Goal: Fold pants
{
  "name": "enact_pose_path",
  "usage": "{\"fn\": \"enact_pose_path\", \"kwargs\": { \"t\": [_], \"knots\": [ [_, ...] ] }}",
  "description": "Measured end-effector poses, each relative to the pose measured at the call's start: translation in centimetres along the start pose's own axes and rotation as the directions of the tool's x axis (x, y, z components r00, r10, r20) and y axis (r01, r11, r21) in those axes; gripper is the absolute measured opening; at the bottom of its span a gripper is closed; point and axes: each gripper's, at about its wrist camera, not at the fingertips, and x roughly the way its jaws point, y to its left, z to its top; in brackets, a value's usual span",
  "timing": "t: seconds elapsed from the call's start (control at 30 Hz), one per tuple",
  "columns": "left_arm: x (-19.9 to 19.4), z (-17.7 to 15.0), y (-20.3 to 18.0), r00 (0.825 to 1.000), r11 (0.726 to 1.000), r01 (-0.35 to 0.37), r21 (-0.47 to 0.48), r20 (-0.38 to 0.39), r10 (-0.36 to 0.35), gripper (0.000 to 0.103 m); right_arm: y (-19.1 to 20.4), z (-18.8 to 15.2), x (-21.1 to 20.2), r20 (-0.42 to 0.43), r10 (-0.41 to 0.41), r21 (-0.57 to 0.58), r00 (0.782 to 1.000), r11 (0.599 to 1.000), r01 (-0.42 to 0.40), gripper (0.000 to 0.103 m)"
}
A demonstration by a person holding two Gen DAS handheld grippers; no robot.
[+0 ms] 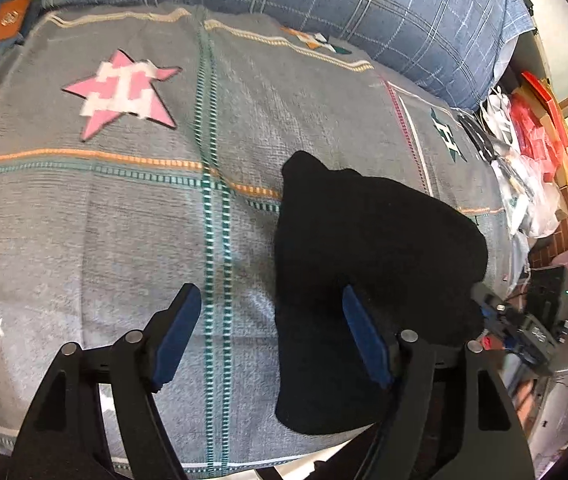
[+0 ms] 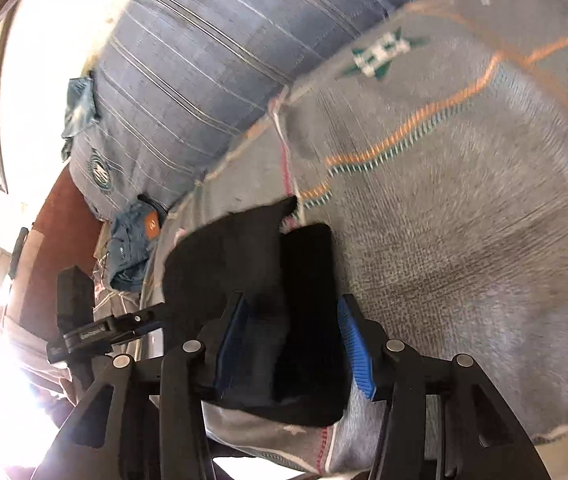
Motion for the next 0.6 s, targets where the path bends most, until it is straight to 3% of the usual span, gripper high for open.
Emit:
{"fn": "enact_pose_path", "kwargs": {
  "t": [0.1,0.2,0.3,0.4,0.5,0.6],
  "knots": [
    [0.5,0.7,-0.1,0.999,0.999,0.047,-0.014,-0.025,-0.047,0.073,-1.1,0.6,1.6,-0.046,0.103,0.074,0.994,0.992,-0.099,0.059],
    [0.8,1.2,0.1,0.994,0.995,0.095,-0.03,-0.047,-0.096,0.074,-0.3,0.8,1.6,-0.081,0.163,0.026,0.983,0.987,-0.161,0.059],
    [1.2,1.3,-0.4,0.99,0.992,0.128,-0.019,-0.059,-0.129,0.084,-0.6,0.7,2.0,-0.118,0.191,0.022,0.974,0.982,-0.19,0.059],
    [1.8,1.0,-2.1,0.989,0.991,0.129,0.045,-0.074,-0.125,0.084,-1.2,0.8,2.8,-0.145,0.211,0.063,0.967,0.977,-0.204,0.06],
    [2.1,0.7,-3.9,0.99,0.989,0.123,0.081,-0.081,-0.117,0.084,-0.2,1.0,3.1,-0.142,0.167,0.009,0.976,0.986,-0.167,0.059],
    [1.2,0.3,-4.3,0.994,0.991,0.099,0.09,-0.052,-0.094,0.079,2.3,0.6,2.6,-0.089,0.026,-0.124,0.996,0.992,-0.037,0.045]
  ]
}}
